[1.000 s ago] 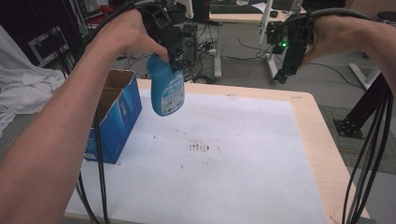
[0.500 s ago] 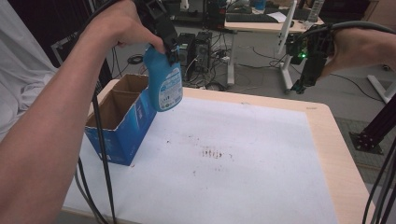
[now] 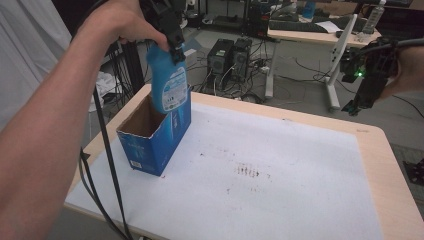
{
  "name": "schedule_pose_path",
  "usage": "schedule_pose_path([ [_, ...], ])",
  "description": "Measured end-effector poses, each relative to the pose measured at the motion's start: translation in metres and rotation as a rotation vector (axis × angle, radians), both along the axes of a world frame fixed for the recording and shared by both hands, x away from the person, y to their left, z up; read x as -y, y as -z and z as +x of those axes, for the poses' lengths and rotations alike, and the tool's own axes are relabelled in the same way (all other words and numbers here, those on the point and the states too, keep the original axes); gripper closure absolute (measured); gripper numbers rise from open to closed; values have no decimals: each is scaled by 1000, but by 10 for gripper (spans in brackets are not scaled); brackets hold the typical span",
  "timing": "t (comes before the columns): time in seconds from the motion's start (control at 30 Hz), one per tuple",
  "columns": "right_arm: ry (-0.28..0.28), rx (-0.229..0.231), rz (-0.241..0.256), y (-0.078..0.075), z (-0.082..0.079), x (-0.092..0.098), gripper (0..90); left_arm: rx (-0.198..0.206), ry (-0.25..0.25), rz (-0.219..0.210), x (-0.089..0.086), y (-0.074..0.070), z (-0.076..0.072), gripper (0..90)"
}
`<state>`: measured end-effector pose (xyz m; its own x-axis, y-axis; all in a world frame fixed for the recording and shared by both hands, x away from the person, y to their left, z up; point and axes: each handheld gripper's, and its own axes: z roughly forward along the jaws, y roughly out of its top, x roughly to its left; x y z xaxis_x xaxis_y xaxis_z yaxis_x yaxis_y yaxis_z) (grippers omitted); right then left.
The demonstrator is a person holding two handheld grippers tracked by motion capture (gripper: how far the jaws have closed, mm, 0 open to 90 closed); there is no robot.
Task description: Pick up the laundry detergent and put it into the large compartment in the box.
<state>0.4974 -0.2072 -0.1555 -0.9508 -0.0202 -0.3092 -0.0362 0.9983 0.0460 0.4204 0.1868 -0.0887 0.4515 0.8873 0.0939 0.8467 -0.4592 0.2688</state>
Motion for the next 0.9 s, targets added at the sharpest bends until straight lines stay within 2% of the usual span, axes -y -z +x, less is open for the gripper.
schedule_pose_path([
  [0.1,-3,-2,4,0,0,0,112,-14,-16,9,-18,7,-3,383],
  [0.17,-7,0,1,0,0,-1,112,-20,-10,19,-21,10,-4,383],
  [0.23,-9,3,4,0,0,-1,112,-36,-6,34,-30,21,-6,383],
  [0.4,-13,6,0,0,-1,-3,112,-43,6,25,-40,36,-7,383],
  [0.43,-18,9,-1,1,-1,-3,112,-49,32,26,-43,44,-7,383],
  [0.53,-17,8,-6,1,-2,-3,112,-48,41,22,-44,48,-7,383],
  [0.57,-20,10,-8,1,-2,-4,112,-54,48,19,-47,56,-6,383],
  [0.67,-26,9,-9,3,-2,-5,112,-58,80,12,-51,68,-5,383],
  [0.9,-23,2,-11,7,-2,-5,112,-68,221,-2,-57,95,-6,383],
])
